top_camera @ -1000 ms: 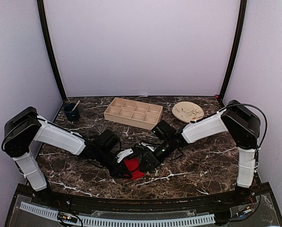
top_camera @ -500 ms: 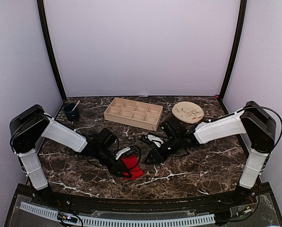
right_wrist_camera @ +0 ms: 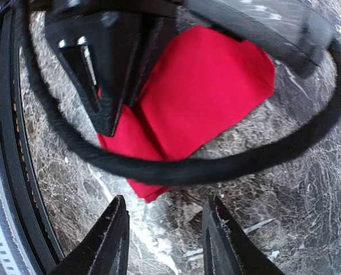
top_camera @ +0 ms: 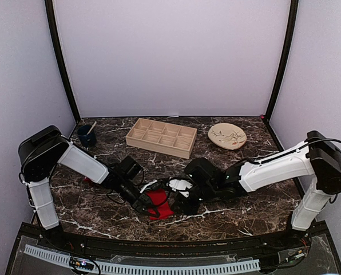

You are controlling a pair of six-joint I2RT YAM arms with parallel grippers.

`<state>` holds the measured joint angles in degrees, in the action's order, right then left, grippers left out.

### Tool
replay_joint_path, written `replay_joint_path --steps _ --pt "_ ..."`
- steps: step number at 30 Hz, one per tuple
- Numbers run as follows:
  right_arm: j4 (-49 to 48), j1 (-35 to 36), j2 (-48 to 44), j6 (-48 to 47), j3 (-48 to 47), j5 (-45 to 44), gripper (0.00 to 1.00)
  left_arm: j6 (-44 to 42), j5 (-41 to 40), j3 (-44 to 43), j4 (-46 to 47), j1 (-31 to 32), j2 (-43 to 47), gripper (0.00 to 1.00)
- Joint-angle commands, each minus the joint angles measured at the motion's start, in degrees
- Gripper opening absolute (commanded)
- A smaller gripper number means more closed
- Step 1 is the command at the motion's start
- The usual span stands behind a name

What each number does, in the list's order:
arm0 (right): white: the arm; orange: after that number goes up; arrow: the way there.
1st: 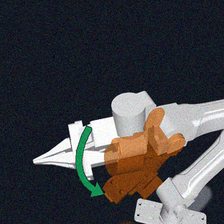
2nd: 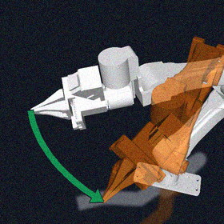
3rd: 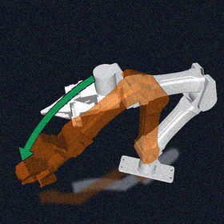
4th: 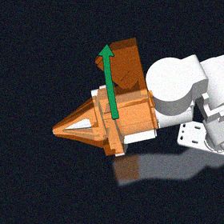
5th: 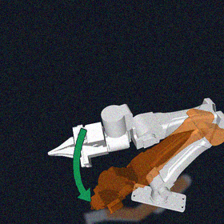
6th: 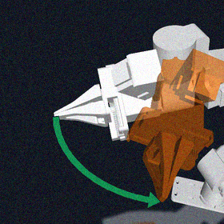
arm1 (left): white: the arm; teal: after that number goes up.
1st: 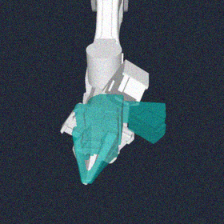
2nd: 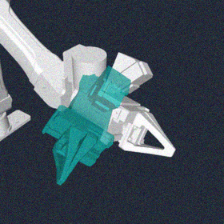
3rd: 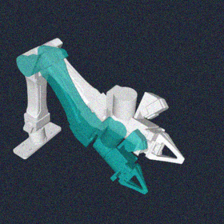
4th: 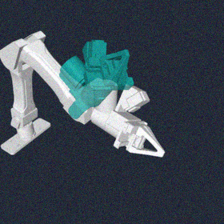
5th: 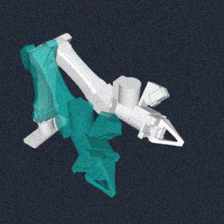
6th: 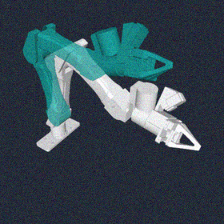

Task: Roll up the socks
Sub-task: Roll the sock at the center of the board.

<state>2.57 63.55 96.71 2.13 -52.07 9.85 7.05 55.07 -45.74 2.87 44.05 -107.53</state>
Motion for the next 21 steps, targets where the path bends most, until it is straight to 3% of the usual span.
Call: replay_joint_path --steps 1,21 --pt "-1.14 2.76 -0.96 -3.15 0.24 -5.51 0.41 1.15 1.16 0.24 -3.63 -0.81 -1.64 0.07" --pt "1.36 7.10 6.26 -8.64 -5.93 -6.41 0.47 1.46 9.22 0.39 -2.19 -2.82 -5.49 0.02"
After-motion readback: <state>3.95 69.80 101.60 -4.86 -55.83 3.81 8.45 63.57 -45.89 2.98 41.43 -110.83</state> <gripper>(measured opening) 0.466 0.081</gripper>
